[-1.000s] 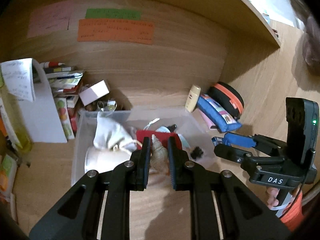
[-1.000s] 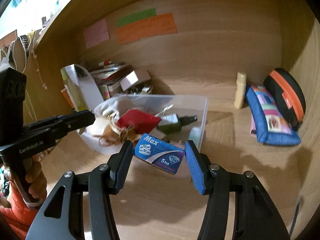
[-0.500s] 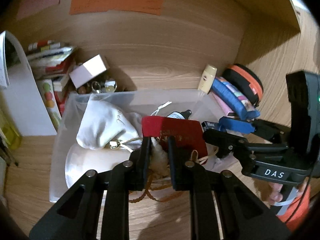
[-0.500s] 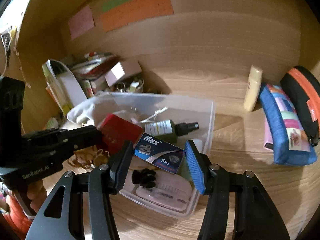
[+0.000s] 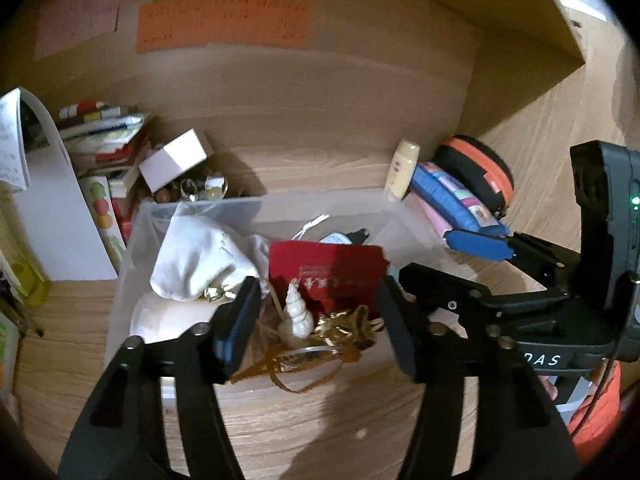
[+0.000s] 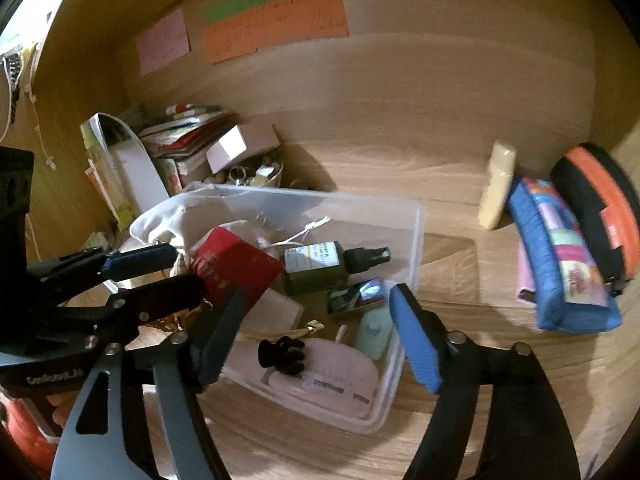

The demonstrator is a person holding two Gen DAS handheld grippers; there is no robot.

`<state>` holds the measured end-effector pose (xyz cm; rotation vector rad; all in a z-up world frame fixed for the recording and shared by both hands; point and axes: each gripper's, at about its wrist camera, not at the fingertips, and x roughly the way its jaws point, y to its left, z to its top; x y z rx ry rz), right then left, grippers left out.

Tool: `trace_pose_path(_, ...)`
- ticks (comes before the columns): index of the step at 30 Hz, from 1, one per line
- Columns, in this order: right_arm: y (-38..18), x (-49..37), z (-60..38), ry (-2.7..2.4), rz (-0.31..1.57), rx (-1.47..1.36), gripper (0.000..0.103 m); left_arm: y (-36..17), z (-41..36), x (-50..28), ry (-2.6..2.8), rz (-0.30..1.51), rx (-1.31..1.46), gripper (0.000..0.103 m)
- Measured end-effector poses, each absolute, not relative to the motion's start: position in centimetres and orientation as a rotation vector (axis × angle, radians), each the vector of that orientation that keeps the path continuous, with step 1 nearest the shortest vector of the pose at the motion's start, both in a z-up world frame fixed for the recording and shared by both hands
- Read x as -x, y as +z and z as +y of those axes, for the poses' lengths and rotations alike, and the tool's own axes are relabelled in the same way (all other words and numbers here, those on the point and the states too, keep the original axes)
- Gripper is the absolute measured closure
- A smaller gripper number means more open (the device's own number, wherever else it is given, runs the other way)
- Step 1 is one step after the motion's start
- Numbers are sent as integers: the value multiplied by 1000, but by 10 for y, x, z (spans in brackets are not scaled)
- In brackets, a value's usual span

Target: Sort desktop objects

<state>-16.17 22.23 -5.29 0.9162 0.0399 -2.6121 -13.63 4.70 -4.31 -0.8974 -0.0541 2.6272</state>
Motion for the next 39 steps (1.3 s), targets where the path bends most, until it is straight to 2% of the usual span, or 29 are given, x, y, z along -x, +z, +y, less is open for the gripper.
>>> trace_pose_path(3,-48,153,228,-2655,49,-903,18,-37,47,127,2642,-39,869,32)
trace_pose_path(4,-47,151,229,-2670,57,-911,17,-36,47,124,2652,-30,862,29)
trace_pose_path(6,-47,146,230,-2686,78,-924,15,-35,44,119,2696,-18,856,13)
trace_pose_path(8,-47,142,230,-2691,93,-940,14,-36,39,114,2728,-22,862,9)
trace_pose_path(11,-48,133,231,-2694,96,-969,10,-40,29,107,2750,-37,914,7)
trace_pose_path(16,-39,108,232,-2707,80,-931,9,-40,21,92,2814,2,962,6)
trace_pose_path(20,-26,84,230,-2731,66,-847,0,-32,19,72,2840,21,904,6)
trace_pose_path(27,-12,55,225,-2752,88,-760,0,-17,23,41,2860,31,781,6)
trace_pose_path(39,-29,39,220,-2748,72,-785,0,-20,25,23,2913,-18,732,6)
